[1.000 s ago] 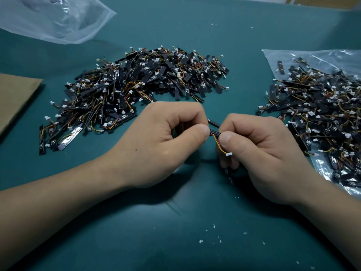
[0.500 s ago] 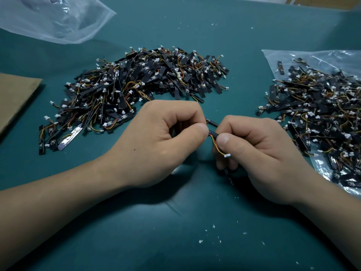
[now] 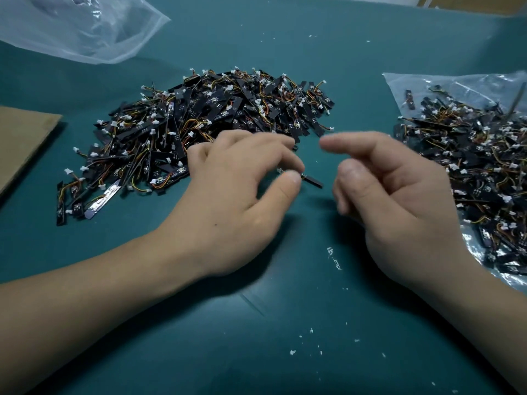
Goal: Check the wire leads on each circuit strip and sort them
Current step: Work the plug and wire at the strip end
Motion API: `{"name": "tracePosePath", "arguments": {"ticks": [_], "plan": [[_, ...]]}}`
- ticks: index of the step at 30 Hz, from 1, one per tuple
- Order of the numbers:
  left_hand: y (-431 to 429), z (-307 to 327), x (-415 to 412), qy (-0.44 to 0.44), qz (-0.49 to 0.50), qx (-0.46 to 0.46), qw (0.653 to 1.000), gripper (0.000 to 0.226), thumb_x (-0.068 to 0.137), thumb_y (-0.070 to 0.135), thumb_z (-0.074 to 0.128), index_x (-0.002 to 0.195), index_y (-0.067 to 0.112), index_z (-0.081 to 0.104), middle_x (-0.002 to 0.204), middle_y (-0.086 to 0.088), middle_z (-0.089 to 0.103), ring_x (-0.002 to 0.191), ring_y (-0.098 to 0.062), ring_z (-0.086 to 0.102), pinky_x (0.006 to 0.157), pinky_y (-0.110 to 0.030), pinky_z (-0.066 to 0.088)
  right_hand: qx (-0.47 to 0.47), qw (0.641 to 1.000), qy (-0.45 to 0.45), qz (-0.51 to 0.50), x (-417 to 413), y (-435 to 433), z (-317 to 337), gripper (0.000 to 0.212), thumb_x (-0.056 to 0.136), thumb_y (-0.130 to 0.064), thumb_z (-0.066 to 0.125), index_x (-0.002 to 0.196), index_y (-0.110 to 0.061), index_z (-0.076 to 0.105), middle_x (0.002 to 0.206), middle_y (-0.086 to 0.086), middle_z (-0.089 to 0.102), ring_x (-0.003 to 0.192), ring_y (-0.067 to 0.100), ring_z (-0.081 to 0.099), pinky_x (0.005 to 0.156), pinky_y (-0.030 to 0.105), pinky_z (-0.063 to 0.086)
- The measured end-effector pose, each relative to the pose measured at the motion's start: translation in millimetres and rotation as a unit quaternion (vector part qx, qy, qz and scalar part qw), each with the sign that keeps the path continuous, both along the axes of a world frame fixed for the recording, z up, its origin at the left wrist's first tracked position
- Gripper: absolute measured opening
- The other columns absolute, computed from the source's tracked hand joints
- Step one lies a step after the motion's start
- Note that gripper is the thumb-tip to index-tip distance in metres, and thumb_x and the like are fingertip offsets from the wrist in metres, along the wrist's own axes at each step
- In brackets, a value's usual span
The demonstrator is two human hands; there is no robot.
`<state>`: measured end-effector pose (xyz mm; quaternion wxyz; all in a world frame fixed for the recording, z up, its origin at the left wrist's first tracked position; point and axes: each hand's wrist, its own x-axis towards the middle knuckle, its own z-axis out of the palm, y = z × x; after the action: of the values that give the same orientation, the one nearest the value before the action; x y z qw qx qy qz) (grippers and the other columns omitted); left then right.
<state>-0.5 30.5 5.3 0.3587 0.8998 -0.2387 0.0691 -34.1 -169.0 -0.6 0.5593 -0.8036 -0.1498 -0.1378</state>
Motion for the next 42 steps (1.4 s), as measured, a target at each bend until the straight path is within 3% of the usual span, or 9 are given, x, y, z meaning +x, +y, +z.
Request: {"name": "tracePosePath", "arguments": {"ticks": [4,9,11,14,20,24,35,38,42], "plan": [[-1,-4,-2,-0.051,-0.006,0.106,0.993,0.017,0.090,0.033,0.054,0.099,0.038,0.068,0.116,0.029,0.066,0.111,-0.010,0.049,0.085,-0.034,0.016,-0.094,0.995,-0.018,-0.037,-3,4,0,0.016,0.100,-0.016,0.060,0.103,-0.028,0.071,0.070,-0.012,0.063,0.058,0.013,0.055,0.057,0.019,0.042],[-1,-2,-3,-0.063,0.000,0.062,0.996,0.020,0.087,0.020,0.059,0.094,0.037,0.068,0.085,0.026,0.063,0.091,-0.010,0.054,0.081,-0.035,0.018,-0.231,0.969,0.026,-0.082,1,5,-4,0.025,0.090,-0.035,0.065,0.115,-0.030,0.068,0.090,-0.014,0.061,0.077,0.008,0.057,0.073,0.024,0.046],[-2,-1,-3,-0.048,0.009,0.017,0.999,0.024,0.086,0.014,0.059,0.094,0.035,0.067,0.083,0.028,0.061,0.089,-0.004,0.055,0.089,-0.039,0.025,-0.259,0.962,0.035,-0.079,2,6,-3,0.018,0.090,-0.040,0.063,0.105,-0.033,0.069,0.090,-0.017,0.059,0.083,0.001,0.056,0.075,0.025,0.044],[-2,2,-3,-0.033,0.014,-0.035,0.999,0.020,0.089,0.016,0.061,0.095,0.034,0.065,0.090,0.026,0.066,0.086,0.000,0.057,0.102,-0.047,0.034,-0.258,0.963,0.032,-0.073,1,8,0,0.009,0.092,-0.039,0.062,0.083,-0.037,0.061,0.080,-0.017,0.059,0.080,0.001,0.057,0.069,0.023,0.040],[-4,4,-6,-0.023,0.006,-0.033,0.999,0.013,0.087,0.021,0.059,0.090,0.032,0.067,0.080,0.026,0.063,0.081,-0.002,0.057,0.099,-0.052,0.036,-0.216,0.975,0.055,-0.021,-2,9,7,0.024,0.091,-0.048,0.059,0.087,-0.027,0.069,0.072,-0.012,0.062,0.070,0.011,0.059,0.062,0.029,0.043],[-4,5,-8,-0.032,-0.016,-0.040,0.999,0.009,0.087,0.025,0.061,0.086,0.031,0.068,0.069,0.029,0.055,0.076,0.001,0.055,0.097,-0.052,0.036,-0.188,0.981,0.045,-0.016,-2,7,6,0.033,0.101,-0.036,0.051,0.072,-0.023,0.061,0.063,-0.003,0.057,0.060,0.014,0.053,0.057,0.029,0.040],[-1,3,-4,-0.060,-0.039,-0.106,0.992,0.011,0.092,0.024,0.071,0.098,0.032,0.065,0.089,0.025,0.065,0.085,-0.012,0.063,0.093,-0.050,0.048,-0.173,0.982,0.043,0.062,-3,5,7,0.048,0.102,-0.039,0.043,0.066,-0.008,0.043,0.058,0.007,0.041,0.054,0.017,0.038,0.054,0.043,0.035],[1,3,-2,-0.040,-0.035,-0.143,0.988,0.008,0.093,0.026,0.070,0.098,0.021,0.066,0.087,0.015,0.066,0.082,-0.015,0.061,0.081,-0.033,0.049,-0.122,0.989,0.045,0.069,-3,3,7,0.046,0.100,-0.037,0.041,0.066,-0.006,0.043,0.059,0.009,0.043,0.057,0.023,0.041,0.057,0.045,0.035],[3,3,-2,0.024,-0.074,-0.156,0.985,0.044,0.100,0.037,0.051,0.074,0.003,0.061,0.064,-0.011,0.056,0.062,-0.025,0.052,0.061,-0.041,0.040,-0.060,0.995,0.054,0.062,-1,2,5,0.035,0.097,-0.028,0.043,0.068,-0.009,0.046,0.061,0.007,0.045,0.060,0.023,0.041,0.058,0.043,0.035]]}}
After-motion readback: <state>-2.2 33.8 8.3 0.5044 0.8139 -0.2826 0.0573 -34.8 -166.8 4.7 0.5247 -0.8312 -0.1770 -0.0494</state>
